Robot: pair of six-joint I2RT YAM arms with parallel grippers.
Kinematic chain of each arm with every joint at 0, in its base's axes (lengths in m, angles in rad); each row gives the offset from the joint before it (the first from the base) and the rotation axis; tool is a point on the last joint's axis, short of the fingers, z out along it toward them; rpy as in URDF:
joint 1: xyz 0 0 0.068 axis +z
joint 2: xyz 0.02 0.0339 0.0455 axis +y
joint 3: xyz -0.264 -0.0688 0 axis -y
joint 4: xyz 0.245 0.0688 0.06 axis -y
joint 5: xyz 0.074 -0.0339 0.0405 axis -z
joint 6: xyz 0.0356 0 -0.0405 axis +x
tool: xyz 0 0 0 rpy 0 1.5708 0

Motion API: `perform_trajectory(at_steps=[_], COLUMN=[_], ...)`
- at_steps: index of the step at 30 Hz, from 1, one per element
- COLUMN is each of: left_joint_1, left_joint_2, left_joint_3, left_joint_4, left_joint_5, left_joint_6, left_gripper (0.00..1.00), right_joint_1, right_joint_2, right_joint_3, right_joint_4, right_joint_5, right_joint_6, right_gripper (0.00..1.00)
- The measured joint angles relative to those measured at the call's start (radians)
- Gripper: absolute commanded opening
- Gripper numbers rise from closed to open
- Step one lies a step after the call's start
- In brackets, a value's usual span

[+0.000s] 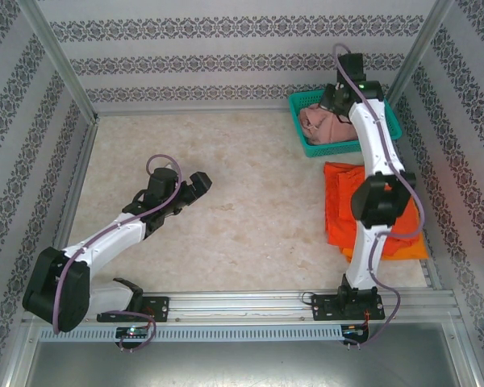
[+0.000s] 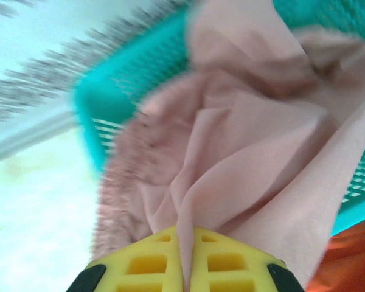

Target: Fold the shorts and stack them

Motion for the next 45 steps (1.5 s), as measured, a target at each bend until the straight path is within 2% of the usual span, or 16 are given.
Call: perform_trajectory(at_steps=[2,5,12,19,22,26,27,29,31,34,37,40,45], left_joint_1=[0.001,0.01,0.051,0.079,0.087,0.093,0.095,0.098,0.098,0.098,0.1,0.103,0.104], left_joint_2=[-0.008,-0.023,-0.103,-0.313,-0.385,-0.429,-0.43,-0.43,-0.424,-0.395,-0.353,-0.302,-0.205], left_joint_3=[0.0,0.001,0.019,0.044,0.045,0.045,0.045,0.038,0.024,0.008,-0.012,-0.016,-0.016], left_joint_4=[0.0,0.0,-0.001,-0.048,-0.077,-0.125,-0.135,-0.156,-0.173,-0.196,-0.209,-0.224,-0.224], left_joint_5=[0.0,-0.003,-0.019,-0.108,-0.147,-0.176,-0.179,-0.183,-0.178,-0.163,-0.131,-0.092,-0.008], left_joint_6=[0.0,0.001,0.01,0.035,0.034,0.033,0.033,0.029,0.023,0.014,-0.001,-0.016,-0.043], left_gripper=[1.0,1.0,1.0,1.0,1.0,1.0,1.0,1.0,1.0,1.0,0.99,0.96,0.89], right_joint_1=[0.061,0.148,0.329,0.472,0.487,0.477,0.472,0.455,0.43,0.391,0.375,0.404,0.512], right_joint_2=[-0.082,-0.128,-0.109,-0.056,-0.055,-0.137,-0.161,-0.234,-0.323,-0.444,-0.552,-0.622,-0.628], right_joint_3=[0.014,0.117,0.36,0.399,0.287,-0.084,-0.175,-0.4,-0.607,-0.802,-0.901,-0.953,-0.999], right_joint_4=[0.043,0.062,0.069,0.048,0.04,0.077,0.087,0.116,0.136,0.142,0.169,0.212,0.317], right_joint_5=[-0.012,-0.041,-0.133,-0.236,-0.24,-0.157,-0.134,-0.091,-0.056,-0.018,0.0,-0.009,-0.035], right_joint_6=[0.007,0.006,-0.041,-0.108,-0.126,-0.141,-0.141,-0.143,-0.154,-0.181,-0.209,-0.253,-0.341], right_gripper=[0.0,0.0,0.0,0.01,0.03,0.13,0.18,0.4,0.5,0.63,0.73,0.8,0.82])
